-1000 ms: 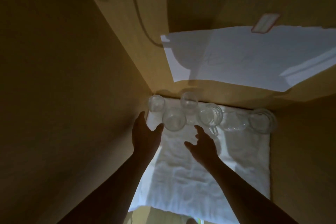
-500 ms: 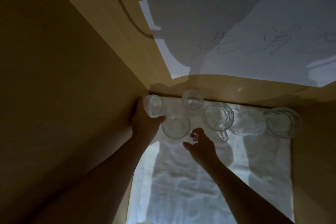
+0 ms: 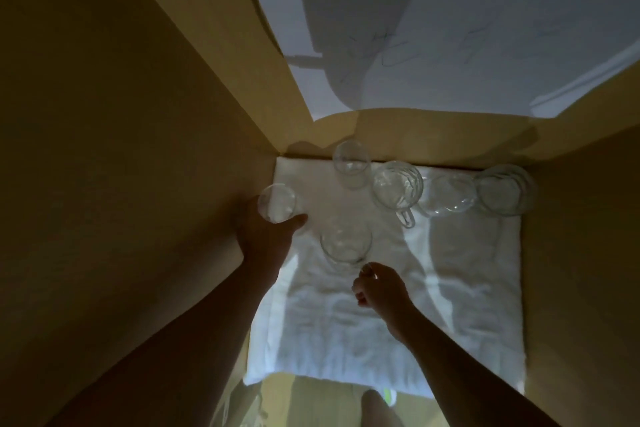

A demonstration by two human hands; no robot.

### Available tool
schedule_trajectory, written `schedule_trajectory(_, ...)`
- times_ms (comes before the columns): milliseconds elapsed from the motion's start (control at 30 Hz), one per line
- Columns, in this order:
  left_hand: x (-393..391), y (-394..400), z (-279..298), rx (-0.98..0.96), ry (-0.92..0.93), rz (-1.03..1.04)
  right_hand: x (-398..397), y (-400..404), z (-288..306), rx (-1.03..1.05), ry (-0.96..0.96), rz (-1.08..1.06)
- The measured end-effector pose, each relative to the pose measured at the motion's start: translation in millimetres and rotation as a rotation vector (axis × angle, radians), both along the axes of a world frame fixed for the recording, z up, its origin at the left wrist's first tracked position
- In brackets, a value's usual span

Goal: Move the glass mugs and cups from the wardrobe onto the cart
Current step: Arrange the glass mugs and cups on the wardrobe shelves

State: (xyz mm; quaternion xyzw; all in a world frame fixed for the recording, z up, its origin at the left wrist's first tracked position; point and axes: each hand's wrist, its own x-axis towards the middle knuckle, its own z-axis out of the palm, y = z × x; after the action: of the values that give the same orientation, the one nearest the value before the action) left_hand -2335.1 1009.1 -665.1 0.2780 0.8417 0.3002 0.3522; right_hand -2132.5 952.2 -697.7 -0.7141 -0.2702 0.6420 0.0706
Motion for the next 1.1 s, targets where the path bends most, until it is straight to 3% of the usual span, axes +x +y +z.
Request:
schedule_trajectory(300, 16.5, -53.8, 104.9, 0.074, 0.075, -0.185, 16.1, -26.9, 97.8, 0.117, 0.025, -0.132)
schedule_trajectory(467, 25.3, -80.6, 197.3, 0.181, -0.084, -0.164, 20.7, -41.9, 193.7, 0.255, 0.101, -0.241)
schedule_trajectory(1000, 37.8, -146.7, 502.8, 0.637, -0.161, -0.2, 30.6, -119.2, 498.2, 0.744, 0.439, -0.327)
schedule_trajectory(1100, 36.7, -167.7, 551.3, 0.755, -0.161, -0.182, 34.4, -139.3, 543.7, 0.818, 0.388, -0.268)
